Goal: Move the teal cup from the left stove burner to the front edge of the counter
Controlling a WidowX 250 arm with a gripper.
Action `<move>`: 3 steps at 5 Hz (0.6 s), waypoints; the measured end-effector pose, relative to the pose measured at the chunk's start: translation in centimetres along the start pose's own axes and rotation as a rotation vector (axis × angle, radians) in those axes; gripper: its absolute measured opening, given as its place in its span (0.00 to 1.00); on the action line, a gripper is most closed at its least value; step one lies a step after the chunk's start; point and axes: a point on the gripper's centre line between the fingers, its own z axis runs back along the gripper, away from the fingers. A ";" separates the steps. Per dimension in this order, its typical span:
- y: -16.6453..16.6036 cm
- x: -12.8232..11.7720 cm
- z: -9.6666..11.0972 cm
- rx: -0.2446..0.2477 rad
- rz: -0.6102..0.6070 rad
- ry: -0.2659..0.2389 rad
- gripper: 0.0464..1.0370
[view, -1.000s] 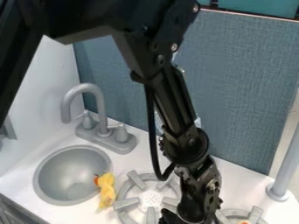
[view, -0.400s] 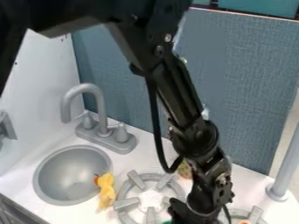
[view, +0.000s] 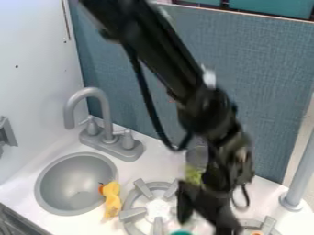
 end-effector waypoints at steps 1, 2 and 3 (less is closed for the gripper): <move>2.3 -1.5 3.2 0.030 0.058 -0.035 0.97; 6.6 -2.8 3.4 0.019 0.164 0.000 0.96; 9.5 -4.2 2.4 -0.021 0.200 0.050 0.97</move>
